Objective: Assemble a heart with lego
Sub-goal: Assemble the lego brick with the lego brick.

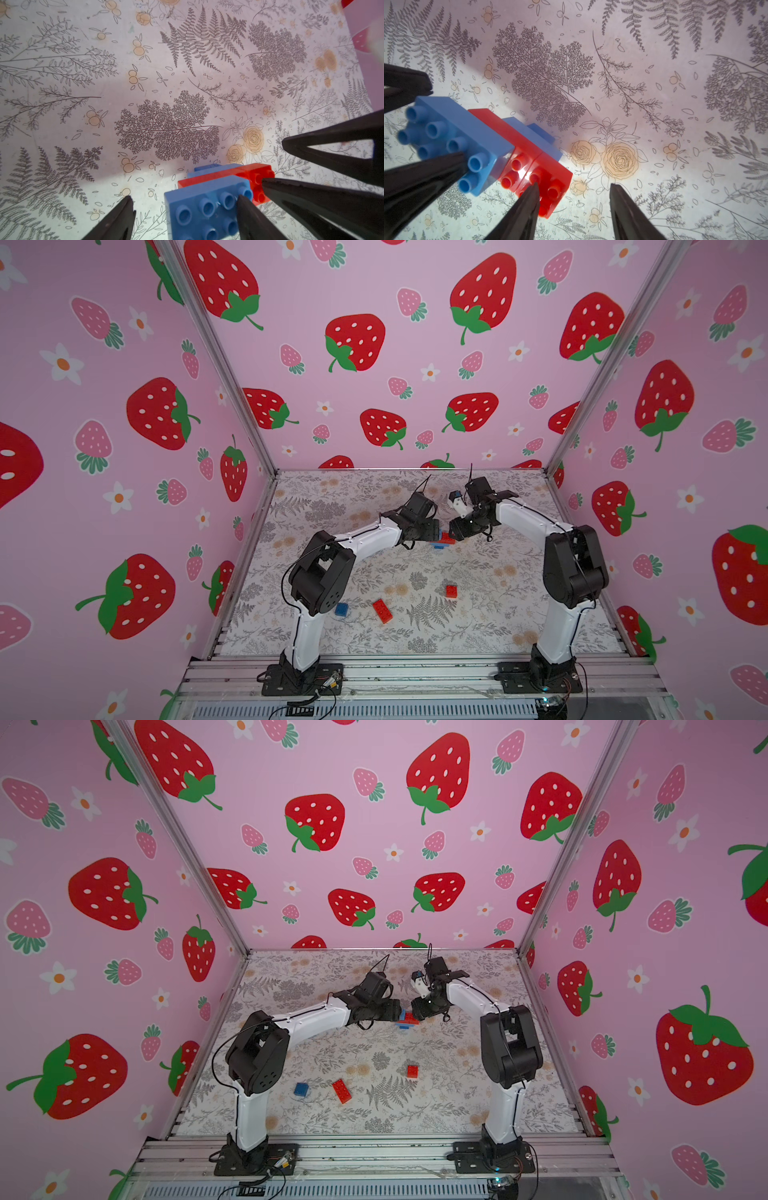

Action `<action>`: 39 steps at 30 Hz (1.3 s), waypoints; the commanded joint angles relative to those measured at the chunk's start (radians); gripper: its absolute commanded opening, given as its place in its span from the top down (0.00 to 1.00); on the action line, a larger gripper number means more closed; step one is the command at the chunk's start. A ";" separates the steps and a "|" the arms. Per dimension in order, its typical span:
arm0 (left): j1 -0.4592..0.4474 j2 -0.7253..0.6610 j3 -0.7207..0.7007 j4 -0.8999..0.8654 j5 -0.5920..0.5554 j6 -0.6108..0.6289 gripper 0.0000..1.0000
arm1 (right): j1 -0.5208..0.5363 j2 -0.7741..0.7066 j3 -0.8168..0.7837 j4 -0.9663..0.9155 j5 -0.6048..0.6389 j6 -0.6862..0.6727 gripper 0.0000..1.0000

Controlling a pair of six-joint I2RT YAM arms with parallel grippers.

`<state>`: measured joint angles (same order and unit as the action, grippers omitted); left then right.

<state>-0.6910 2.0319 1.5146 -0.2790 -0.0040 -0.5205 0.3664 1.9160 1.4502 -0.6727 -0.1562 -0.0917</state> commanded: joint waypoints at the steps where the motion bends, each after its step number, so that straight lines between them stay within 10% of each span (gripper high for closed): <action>1: 0.001 0.017 0.058 -0.080 0.018 0.017 0.18 | 0.006 0.012 0.012 -0.021 -0.012 0.016 0.41; 27: 0.022 -0.140 0.023 -0.096 0.030 0.017 0.18 | 0.011 -0.059 0.003 -0.003 -0.046 0.047 0.40; 39: 0.129 -0.516 -0.342 -0.042 0.087 -0.076 0.13 | 0.127 -0.346 -0.197 0.065 0.037 0.364 0.35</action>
<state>-0.5976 1.5959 1.2457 -0.3367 0.0563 -0.5552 0.4335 1.6135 1.3151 -0.6167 -0.1612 0.1364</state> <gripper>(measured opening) 0.857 0.647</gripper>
